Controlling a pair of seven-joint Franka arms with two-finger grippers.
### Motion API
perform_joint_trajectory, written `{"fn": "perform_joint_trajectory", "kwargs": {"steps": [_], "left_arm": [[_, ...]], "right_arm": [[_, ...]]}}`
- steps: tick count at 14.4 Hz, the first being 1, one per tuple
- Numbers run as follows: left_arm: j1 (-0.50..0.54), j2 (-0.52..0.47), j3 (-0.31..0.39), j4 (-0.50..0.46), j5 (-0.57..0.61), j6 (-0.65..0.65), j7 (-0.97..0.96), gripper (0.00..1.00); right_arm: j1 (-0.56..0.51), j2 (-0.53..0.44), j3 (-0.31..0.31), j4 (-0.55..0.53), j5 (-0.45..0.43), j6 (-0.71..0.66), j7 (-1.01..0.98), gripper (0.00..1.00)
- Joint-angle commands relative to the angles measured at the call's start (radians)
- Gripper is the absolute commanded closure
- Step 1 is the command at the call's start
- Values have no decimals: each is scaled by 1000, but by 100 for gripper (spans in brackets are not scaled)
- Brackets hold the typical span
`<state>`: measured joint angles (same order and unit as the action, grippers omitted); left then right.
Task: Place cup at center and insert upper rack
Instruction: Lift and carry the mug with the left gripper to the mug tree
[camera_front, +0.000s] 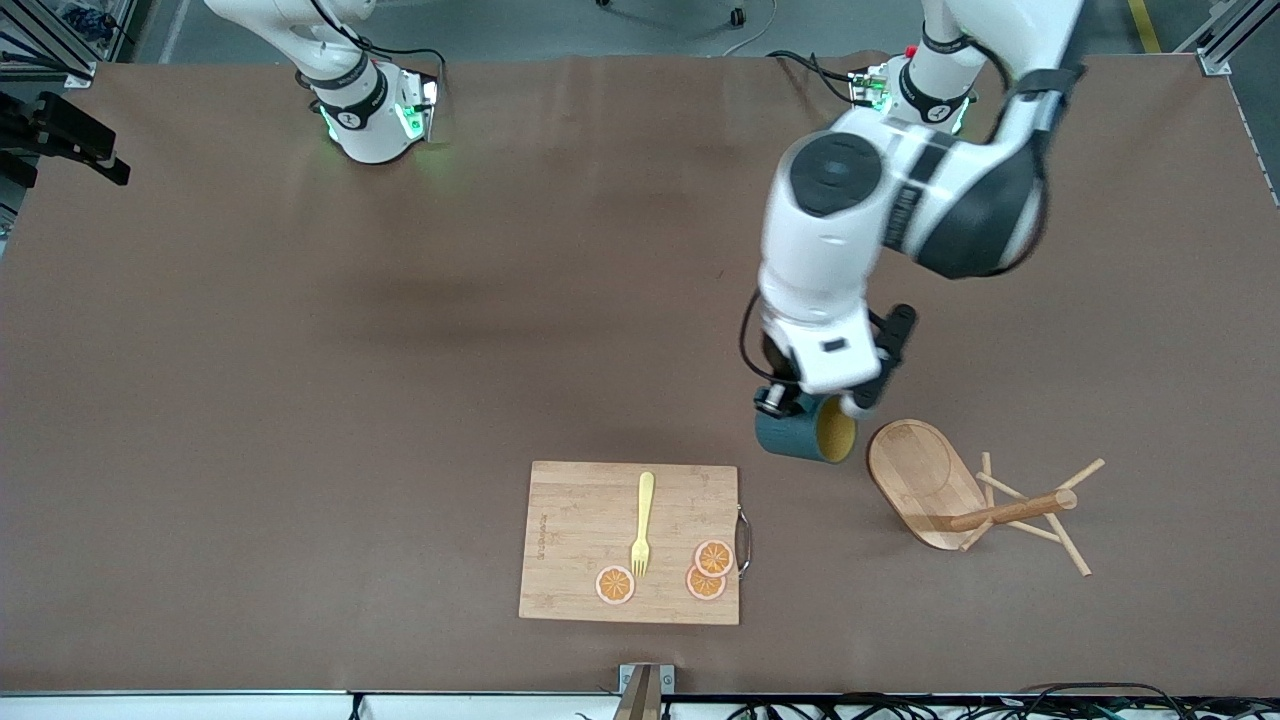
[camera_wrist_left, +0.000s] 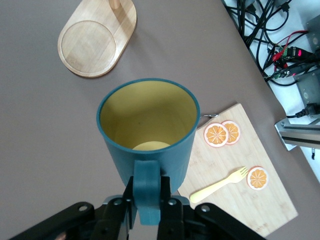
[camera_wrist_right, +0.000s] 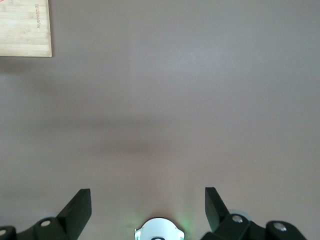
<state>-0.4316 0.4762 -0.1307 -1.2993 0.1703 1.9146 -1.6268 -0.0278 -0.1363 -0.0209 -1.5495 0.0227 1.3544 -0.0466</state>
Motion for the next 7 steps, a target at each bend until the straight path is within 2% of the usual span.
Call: {"fn": "perform_joint_trajectory", "kwargs": {"steps": [1,7], "left_arm": [[72,-19,-6,-26,-113,62,67,99],[166,-28,-3,-26,-454,103,73,99]], "right_arm": [[-1,-20,3,-17,6,5,7,0],[-1,-20,3,-17,6,6,7,0]]}}
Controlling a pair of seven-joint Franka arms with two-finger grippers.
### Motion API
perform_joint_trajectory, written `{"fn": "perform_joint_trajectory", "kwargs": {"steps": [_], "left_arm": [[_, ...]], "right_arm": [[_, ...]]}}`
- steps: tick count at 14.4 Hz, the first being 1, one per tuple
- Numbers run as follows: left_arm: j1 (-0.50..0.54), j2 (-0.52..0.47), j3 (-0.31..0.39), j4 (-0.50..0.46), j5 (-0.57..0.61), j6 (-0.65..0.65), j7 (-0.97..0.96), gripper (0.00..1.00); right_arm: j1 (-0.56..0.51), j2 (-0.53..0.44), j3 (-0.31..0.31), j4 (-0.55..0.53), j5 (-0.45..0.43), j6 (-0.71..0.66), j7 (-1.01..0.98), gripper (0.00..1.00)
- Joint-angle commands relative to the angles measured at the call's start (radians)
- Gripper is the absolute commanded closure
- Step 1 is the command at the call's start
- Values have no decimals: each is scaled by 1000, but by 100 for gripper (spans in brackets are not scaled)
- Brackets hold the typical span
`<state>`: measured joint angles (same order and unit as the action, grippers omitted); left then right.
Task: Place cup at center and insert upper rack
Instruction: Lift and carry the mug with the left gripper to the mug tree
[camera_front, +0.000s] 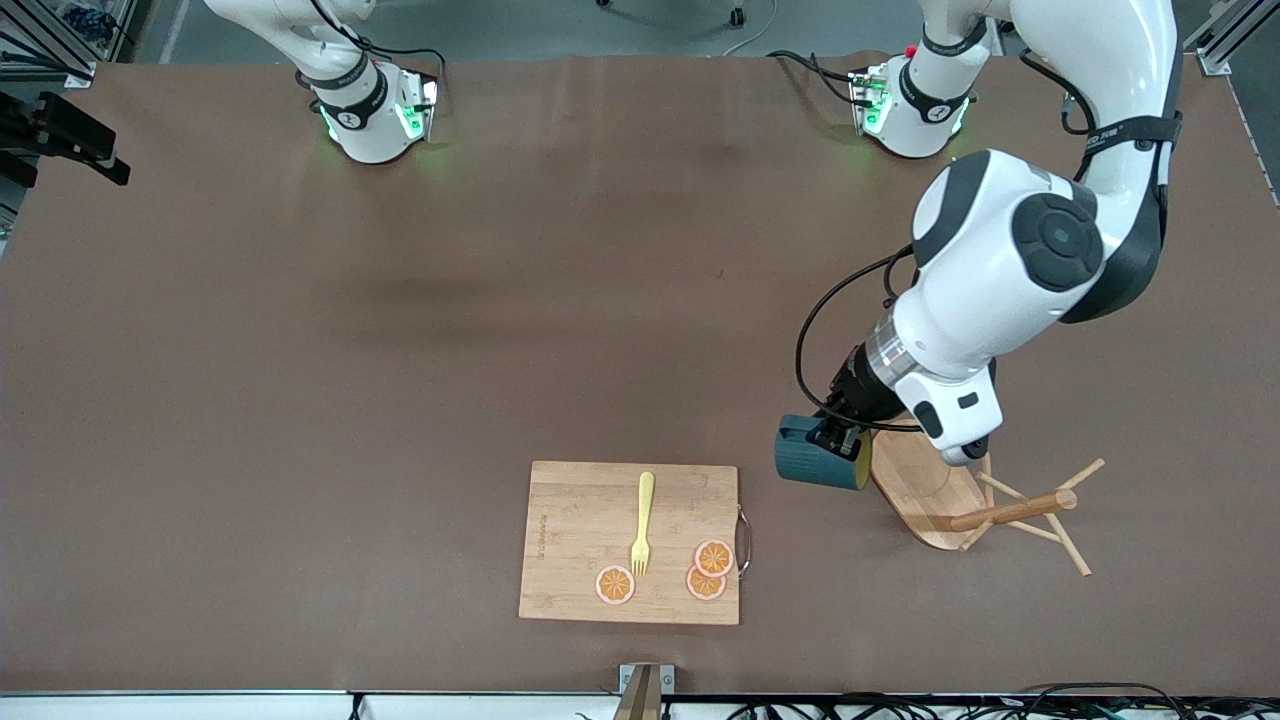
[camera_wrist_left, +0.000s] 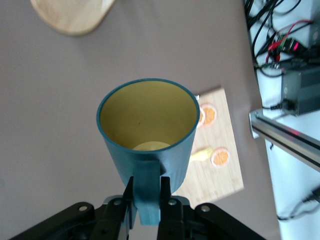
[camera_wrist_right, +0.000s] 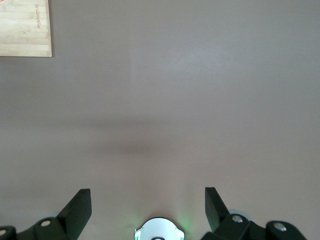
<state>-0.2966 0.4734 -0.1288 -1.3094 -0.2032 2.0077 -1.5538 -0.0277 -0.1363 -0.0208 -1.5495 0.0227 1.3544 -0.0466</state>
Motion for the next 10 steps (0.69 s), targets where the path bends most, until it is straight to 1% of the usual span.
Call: {"fn": "perform_joint_trajectory", "kwargs": {"steps": [1,4,8,10], "left_arm": [[52,-25,-6,-16,-123,8,1,99],[135,-24,-8,-16,-249,6,3,99],[232,-13,-6,-17,-480,-1,50,99],[263,-10,-5,-24,-560,-24,75,99]], "right_arm": [[0,-20,2,-17,5,6,7,0],[0,-20,2,-17,3,6,7,0],[0,-20,4,-17,3,6,7,0],[2,-20,4,-17,3,6,7,0]]}}
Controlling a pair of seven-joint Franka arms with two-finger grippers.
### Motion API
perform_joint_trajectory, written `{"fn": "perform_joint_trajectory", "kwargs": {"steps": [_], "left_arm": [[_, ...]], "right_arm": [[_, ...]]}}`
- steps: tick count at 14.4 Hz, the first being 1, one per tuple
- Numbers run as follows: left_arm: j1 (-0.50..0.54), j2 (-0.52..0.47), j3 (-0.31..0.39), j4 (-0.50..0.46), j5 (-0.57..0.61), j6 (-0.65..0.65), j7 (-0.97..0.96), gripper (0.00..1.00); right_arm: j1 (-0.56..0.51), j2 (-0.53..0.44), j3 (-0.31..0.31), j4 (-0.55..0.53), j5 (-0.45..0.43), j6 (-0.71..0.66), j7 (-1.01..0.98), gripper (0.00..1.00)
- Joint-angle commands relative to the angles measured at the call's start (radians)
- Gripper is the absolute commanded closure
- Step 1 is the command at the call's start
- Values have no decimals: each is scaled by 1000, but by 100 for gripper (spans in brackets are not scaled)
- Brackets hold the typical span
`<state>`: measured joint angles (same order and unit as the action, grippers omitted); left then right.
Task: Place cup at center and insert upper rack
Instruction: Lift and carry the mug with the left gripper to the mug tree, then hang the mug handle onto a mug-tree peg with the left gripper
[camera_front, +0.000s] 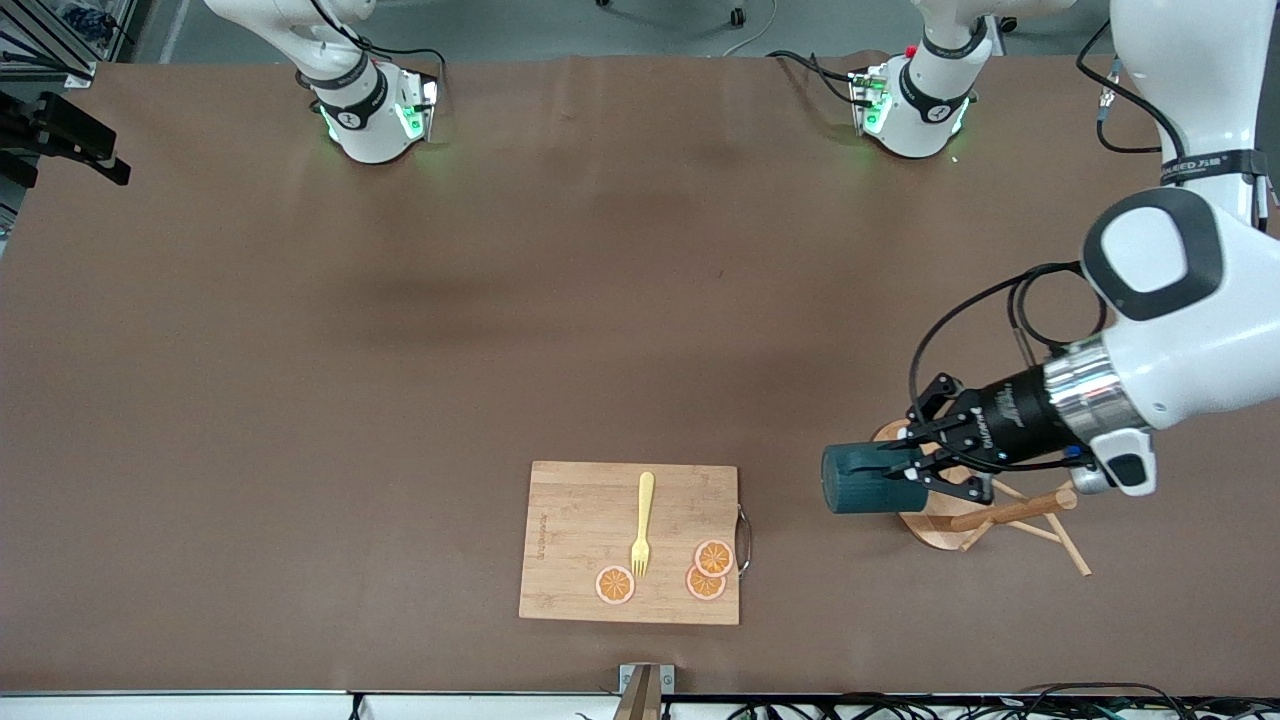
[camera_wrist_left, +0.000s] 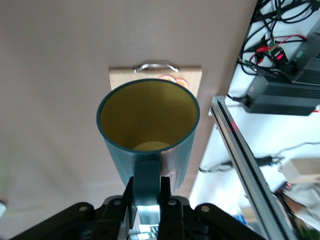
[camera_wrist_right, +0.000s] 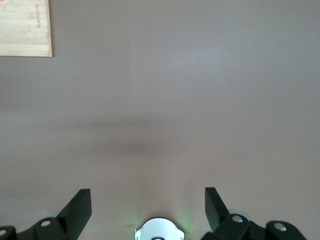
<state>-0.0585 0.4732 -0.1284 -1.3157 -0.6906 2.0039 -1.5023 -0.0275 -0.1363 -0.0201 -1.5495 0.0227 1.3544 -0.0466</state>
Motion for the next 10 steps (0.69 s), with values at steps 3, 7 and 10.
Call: {"fn": "perform_joint_trajectory", "kwargs": {"steps": [3,7,10], "left_arm": [[80,2,-7,-17,-79,-131,94,99],[117,18,-5,-17,-78,-264,288,99],[141,45,-8,-14,-95,-300,363,99]], "right_arm": [[1,-20,3,-17,3,6,7,0],[1,-20,3,-17,3,6,7,0],[1,-20,3,-17,3,6,7,0]]}}
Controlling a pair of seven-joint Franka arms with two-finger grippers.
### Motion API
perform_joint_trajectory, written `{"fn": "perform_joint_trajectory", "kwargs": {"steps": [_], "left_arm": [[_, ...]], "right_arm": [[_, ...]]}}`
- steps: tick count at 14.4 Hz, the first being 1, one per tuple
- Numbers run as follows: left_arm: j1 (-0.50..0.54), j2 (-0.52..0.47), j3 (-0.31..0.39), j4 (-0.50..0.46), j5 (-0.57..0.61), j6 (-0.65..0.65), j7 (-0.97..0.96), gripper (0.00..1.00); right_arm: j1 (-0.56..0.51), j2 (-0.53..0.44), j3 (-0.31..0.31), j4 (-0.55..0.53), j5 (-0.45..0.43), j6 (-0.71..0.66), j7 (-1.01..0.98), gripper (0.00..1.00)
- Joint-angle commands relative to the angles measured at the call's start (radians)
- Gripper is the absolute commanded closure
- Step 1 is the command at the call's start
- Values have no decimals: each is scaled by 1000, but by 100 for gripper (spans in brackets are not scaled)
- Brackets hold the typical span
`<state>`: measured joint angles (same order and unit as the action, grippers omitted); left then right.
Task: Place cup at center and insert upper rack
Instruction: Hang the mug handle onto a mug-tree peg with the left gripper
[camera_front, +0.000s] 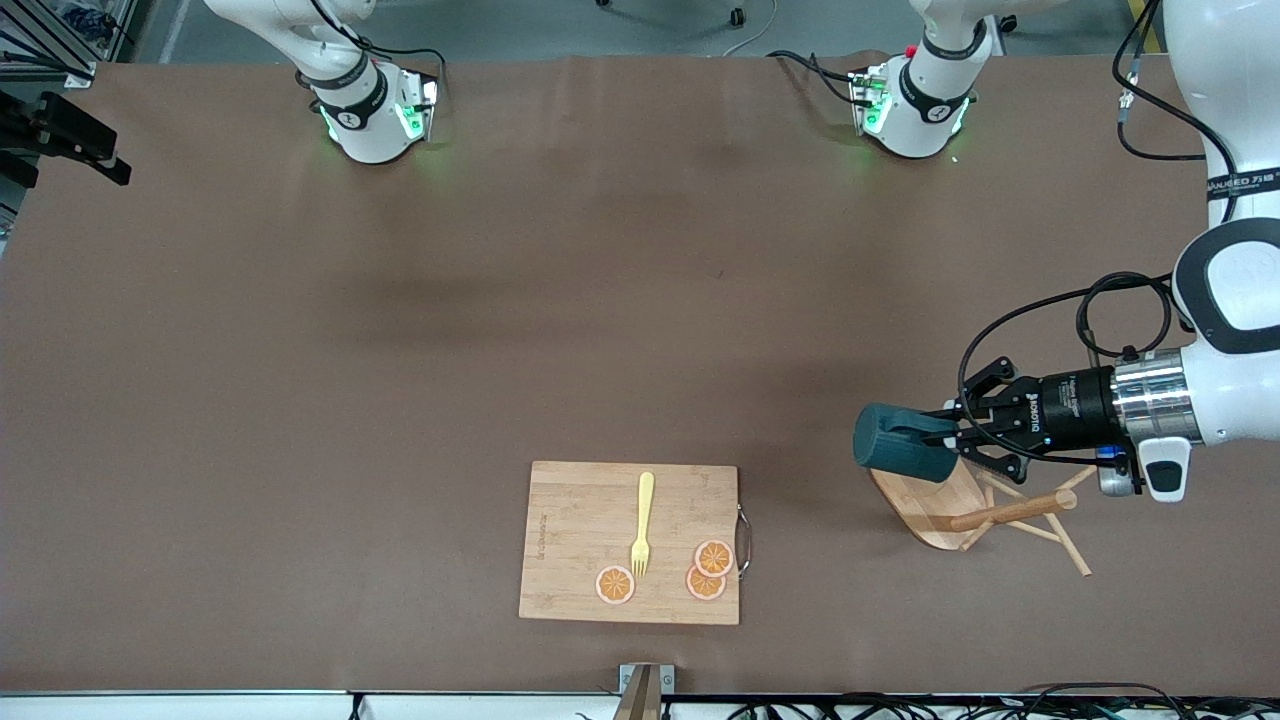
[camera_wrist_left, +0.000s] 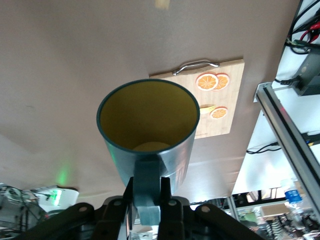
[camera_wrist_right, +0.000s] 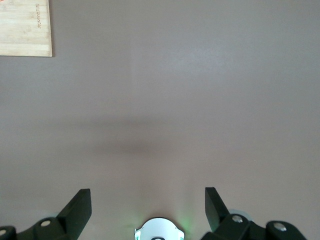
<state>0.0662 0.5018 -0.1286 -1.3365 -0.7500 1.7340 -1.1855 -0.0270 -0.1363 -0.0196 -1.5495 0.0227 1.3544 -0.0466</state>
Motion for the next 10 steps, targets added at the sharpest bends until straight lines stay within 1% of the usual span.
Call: {"fn": "perform_joint_trajectory", "kwargs": {"steps": [1,6,10], "left_arm": [[17,18,-6,7,-54,-30,46,99],[66,38,-8,14,-118,-30,69,99],[84,49,-2,36,-118,-30,125,99]], "right_arm": [[1,-20,3,-17,3,6,7,0],[1,-20,3,-17,3,6,7,0],[1,-20,3,-17,2,6,7,0]]}}
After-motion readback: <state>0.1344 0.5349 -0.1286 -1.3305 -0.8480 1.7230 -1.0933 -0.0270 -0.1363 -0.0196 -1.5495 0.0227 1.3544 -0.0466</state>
